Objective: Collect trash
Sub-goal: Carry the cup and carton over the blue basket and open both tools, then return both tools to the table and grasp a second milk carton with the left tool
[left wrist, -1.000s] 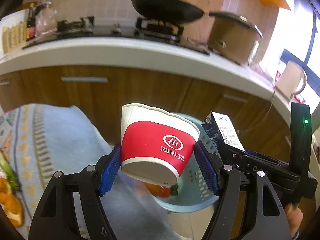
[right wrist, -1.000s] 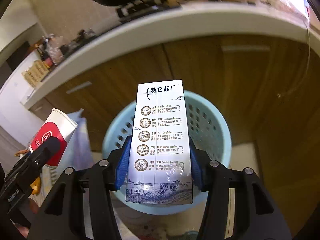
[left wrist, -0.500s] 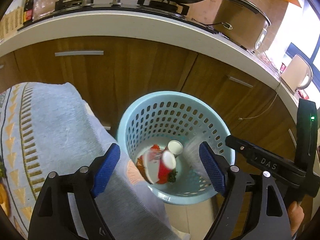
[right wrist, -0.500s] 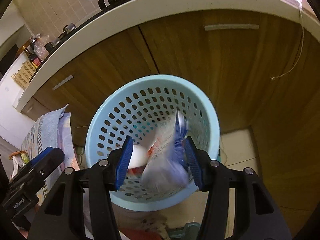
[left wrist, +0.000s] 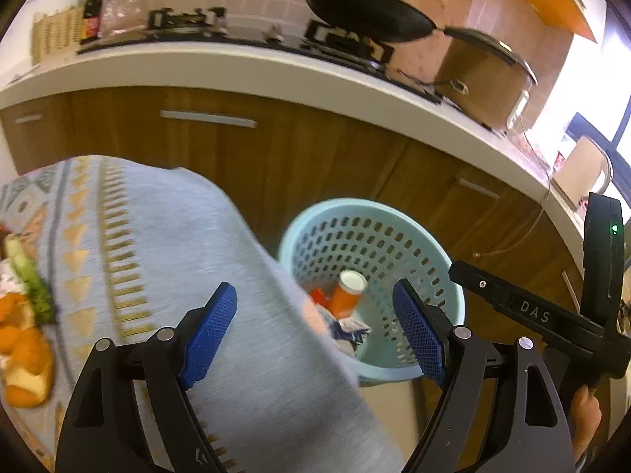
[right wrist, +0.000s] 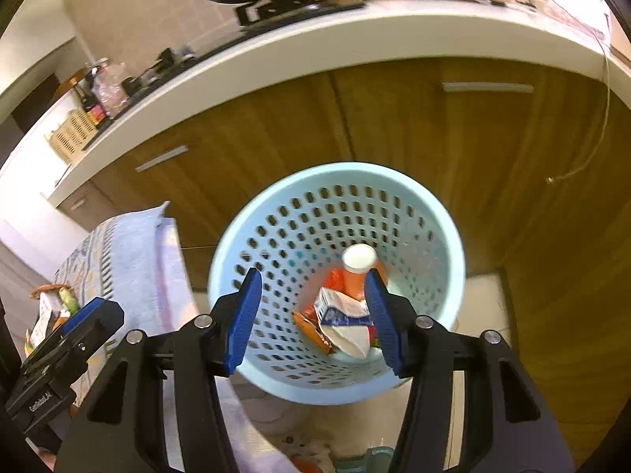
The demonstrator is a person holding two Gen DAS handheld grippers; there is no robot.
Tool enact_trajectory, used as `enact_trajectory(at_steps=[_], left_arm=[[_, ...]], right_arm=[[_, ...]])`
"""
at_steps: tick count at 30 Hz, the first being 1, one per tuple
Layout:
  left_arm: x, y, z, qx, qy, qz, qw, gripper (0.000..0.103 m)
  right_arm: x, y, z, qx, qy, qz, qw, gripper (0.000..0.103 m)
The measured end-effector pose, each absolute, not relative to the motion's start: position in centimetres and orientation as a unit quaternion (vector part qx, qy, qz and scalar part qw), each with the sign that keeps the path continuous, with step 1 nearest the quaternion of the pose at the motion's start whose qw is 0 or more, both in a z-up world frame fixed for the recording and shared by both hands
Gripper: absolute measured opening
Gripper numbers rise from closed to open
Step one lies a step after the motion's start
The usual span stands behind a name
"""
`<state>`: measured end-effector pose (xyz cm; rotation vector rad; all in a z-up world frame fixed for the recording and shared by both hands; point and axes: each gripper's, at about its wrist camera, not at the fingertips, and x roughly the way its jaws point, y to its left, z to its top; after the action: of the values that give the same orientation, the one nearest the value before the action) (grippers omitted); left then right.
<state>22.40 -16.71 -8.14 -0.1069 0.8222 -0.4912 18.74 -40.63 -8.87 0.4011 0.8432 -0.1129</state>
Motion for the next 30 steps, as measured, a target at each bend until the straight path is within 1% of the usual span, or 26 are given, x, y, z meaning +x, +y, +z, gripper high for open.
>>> enact_trajectory(at_steps=[12, 20, 26, 30], left_arm=[[18.6, -4.6, -4.4, -0.078, 0.336, -0.137, 0.929, 0.079], [16.8, 5.3, -3.8, -0.119, 0.315, -0.041, 0.941, 0.079], [16.7, 11.6, -5.4, -0.147, 0.335, 0.017, 0.93, 0.08], [18.4, 13.6, -8.0, -0.156, 0.376, 0.017, 0.913, 0.081]], right_arm=[[19.4, -29.5, -5.8, 0.128, 0.389, 0.05, 0.911, 0.051], [19.7, -21.5, -6.9, 0.1, 0.392, 0.131, 0.905, 0.051], [19.4, -15.9, -7.8, 0.07, 0.404, 0.182, 0.894, 0.051], [19.5, -14.0, -8.9, 0.054, 0.409, 0.192, 0.89, 0.051]])
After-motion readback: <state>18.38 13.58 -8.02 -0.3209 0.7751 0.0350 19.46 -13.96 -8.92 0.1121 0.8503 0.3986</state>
